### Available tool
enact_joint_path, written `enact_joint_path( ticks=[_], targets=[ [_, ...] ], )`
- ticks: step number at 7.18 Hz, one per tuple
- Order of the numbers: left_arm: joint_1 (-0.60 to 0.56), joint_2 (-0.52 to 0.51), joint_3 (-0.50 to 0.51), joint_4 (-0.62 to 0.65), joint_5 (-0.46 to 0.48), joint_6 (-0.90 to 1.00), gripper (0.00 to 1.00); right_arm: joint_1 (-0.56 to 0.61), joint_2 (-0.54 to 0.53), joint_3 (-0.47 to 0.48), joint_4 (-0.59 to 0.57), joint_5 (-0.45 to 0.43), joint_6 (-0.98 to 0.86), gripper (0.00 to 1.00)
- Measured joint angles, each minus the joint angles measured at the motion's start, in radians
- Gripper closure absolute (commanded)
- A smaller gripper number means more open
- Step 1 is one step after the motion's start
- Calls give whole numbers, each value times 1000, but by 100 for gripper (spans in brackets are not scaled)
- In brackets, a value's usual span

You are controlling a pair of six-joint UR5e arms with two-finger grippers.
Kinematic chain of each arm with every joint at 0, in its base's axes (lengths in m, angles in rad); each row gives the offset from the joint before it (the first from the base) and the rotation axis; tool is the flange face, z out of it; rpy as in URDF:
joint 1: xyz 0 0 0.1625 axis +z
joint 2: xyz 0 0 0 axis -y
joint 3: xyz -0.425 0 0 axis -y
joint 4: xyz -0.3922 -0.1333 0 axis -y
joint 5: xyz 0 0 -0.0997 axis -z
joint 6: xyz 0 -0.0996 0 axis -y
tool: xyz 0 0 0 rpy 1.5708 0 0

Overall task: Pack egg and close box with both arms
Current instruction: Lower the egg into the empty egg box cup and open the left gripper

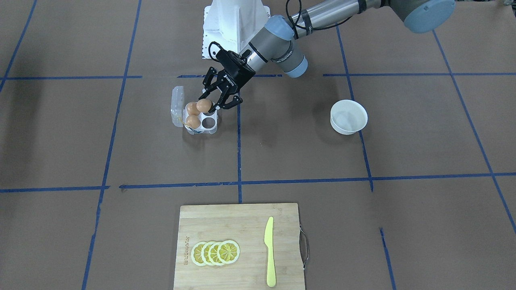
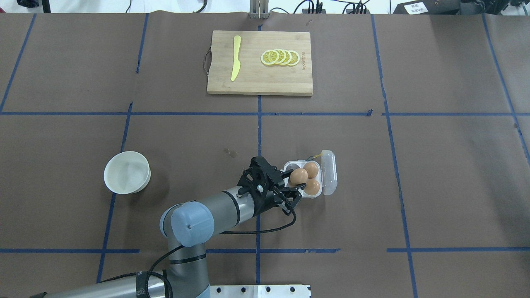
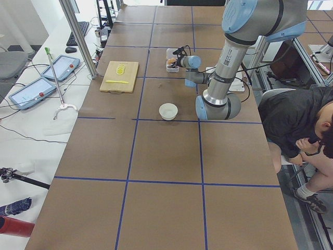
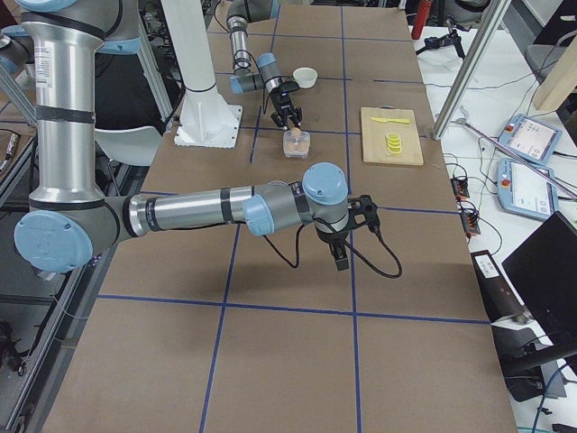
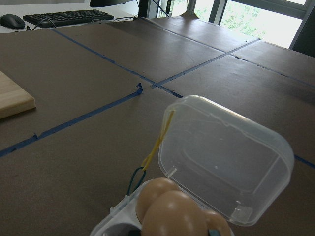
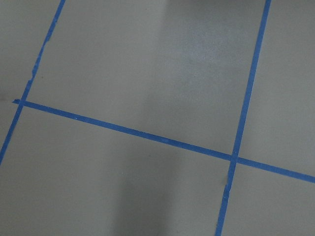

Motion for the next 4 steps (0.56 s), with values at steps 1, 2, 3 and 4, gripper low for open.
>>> enact_joint_path(
  ticks=[1,2,3,4],
  targets=[
    [2,0,0,0,-1,0,55,0,0,0,0,0,0,0],
    [4,1,0,0,-1,0,53,0,0,-1,0,-1,0,0],
    [5,1,0,0,-1,0,50,0,0,-1,0,-1,0,0],
    [6,0,0,0,-2,0,48,0,0,-1,0,-1,0,0]
  ],
)
